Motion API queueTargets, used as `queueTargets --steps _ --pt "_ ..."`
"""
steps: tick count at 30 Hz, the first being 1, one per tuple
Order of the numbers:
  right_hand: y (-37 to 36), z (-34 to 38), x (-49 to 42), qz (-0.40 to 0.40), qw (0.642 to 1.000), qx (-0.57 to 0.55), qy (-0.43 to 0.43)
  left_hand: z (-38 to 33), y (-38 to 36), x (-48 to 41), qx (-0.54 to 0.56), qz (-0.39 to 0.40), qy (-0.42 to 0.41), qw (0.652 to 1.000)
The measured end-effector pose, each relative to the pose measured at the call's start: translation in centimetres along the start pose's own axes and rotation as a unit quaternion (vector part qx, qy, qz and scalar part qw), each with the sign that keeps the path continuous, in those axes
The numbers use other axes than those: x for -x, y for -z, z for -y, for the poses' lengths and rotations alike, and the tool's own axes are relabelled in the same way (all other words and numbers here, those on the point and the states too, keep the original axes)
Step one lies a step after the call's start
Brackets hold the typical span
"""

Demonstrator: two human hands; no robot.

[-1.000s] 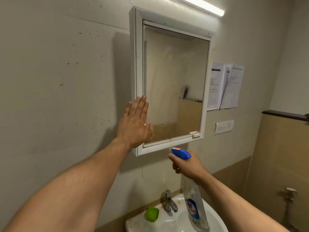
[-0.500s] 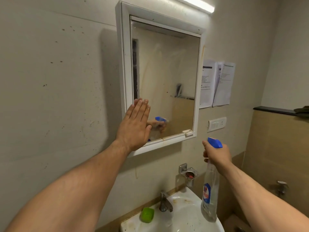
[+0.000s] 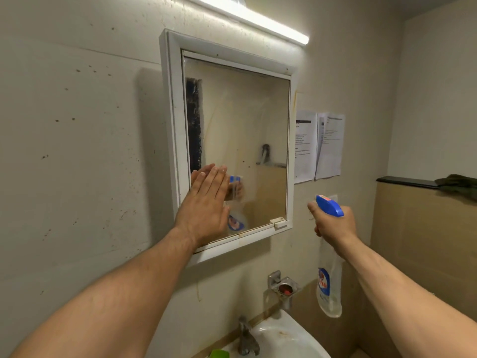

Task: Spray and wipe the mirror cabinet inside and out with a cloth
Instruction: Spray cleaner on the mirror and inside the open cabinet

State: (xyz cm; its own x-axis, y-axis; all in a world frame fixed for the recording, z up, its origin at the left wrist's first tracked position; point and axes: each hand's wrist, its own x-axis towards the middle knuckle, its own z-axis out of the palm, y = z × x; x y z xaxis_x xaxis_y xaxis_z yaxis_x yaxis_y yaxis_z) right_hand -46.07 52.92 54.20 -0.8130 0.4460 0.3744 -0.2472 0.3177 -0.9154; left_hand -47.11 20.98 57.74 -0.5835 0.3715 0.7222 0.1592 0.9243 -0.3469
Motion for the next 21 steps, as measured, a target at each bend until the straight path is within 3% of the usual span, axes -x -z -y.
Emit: queueTargets --steps 7,12,17,19,21 --pt "1.0 4.8 -2.3 -0.044 0.995 -0.073 0.043 1.8 1.4 -1.6 -0.018 -0.027 0.004 0.999" --pt "-0.1 1.5 -0.7 -0.043 0.998 -0.015 -0.045 2.0 0.8 0.1 -0.016 0.008 0.010 1.000" --pt "-1.1 -0.8 2.7 0.122 0.991 0.019 -0.053 3.2 0.5 2.1 -0.019 -0.027 0.030 0.999" --pt "-2.6 -0.5 4.7 0.194 0.977 0.093 0.000 4.0 0.7 2.9 -0.028 -0.064 0.048 0.996" --pt "-4.4 1.0 6.7 0.214 0.963 0.142 0.084 4.9 0.9 3.5 -0.021 -0.081 0.072 0.994"
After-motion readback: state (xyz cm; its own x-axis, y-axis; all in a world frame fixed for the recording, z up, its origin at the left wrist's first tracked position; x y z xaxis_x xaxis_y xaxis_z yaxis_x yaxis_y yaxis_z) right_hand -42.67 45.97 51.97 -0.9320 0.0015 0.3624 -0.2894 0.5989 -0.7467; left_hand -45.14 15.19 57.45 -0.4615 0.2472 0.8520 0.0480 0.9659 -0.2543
